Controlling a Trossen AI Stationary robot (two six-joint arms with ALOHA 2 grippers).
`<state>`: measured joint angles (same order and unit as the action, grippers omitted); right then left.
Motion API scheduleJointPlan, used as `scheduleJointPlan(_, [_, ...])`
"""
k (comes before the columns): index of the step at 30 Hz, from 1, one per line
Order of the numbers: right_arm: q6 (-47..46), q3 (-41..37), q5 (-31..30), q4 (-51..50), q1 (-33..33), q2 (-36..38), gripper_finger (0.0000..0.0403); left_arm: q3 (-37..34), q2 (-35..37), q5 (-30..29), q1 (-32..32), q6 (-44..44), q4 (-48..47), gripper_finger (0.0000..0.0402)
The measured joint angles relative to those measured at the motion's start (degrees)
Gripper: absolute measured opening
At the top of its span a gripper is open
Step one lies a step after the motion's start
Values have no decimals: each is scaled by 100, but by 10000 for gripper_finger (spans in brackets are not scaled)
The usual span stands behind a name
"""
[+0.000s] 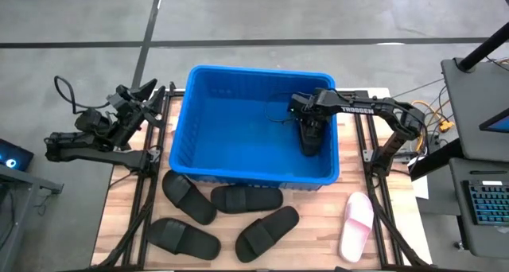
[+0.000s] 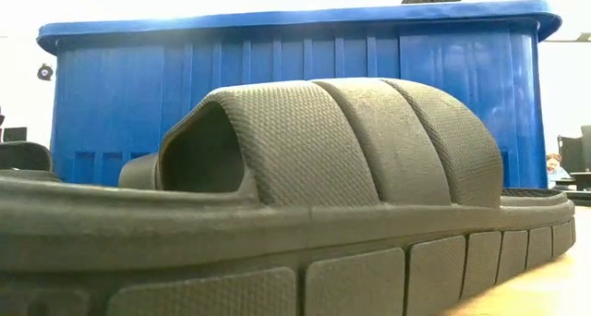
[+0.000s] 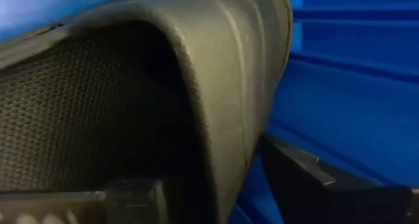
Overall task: Pick and place slides into bin
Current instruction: Put the black slide into the blue bin
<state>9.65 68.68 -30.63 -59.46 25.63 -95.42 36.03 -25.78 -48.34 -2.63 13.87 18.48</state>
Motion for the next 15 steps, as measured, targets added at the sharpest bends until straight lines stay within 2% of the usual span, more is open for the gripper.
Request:
scheduleJointPlan(6, [-171,377,9,-546,-2,1,205,0,2,0,0,0,0,180])
scheduleJointPlan(15, [-41,921,175,-1276,4,2,208,0,2,0,0,2,-10,180])
